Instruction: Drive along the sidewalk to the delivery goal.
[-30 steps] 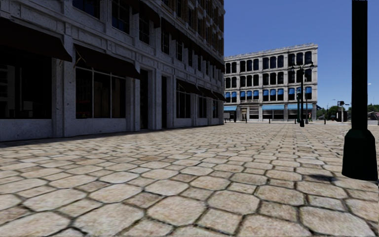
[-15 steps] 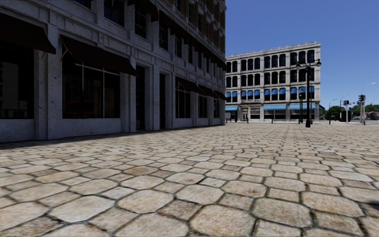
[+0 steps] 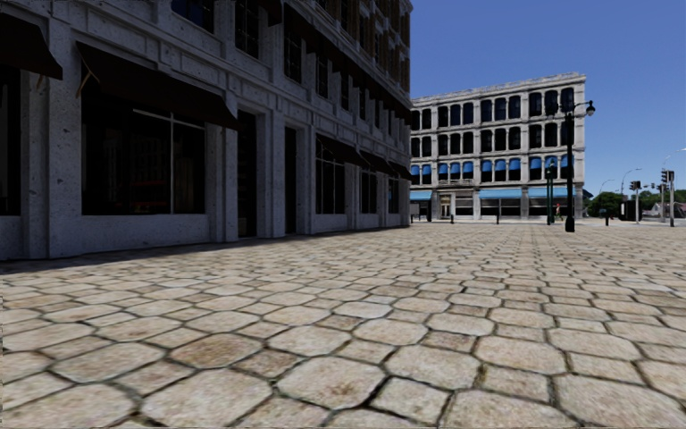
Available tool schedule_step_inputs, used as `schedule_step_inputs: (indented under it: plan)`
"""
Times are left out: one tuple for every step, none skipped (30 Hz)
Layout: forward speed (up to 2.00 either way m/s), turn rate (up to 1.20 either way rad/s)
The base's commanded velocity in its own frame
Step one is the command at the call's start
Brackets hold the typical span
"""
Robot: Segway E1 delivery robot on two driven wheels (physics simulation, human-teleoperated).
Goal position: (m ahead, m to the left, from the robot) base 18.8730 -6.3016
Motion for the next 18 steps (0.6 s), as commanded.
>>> schedule_step_inputs:
  plan:
    - [1.75, 0.00]
    - [1.75, 0.00]
    - [1.75, 0.00]
    - [1.75, 0.00]
    - [1.75, 0.00]
    - [1.75, 0.00]
    - [1.75, 0.00]
    - [1.75, 0.00]
    - [1.75, 0.00]
    - [1.75, 0.00]
    - [1.75, 0.00]
    - [1.75, 0.00]
    - [1.75, 0.00]
    - [1.75, 0.00]
    - [1.75, 0.00]
    - [1.75, 0.00]
    - [1.75, 0.00]
    - [1.75, 0.00]
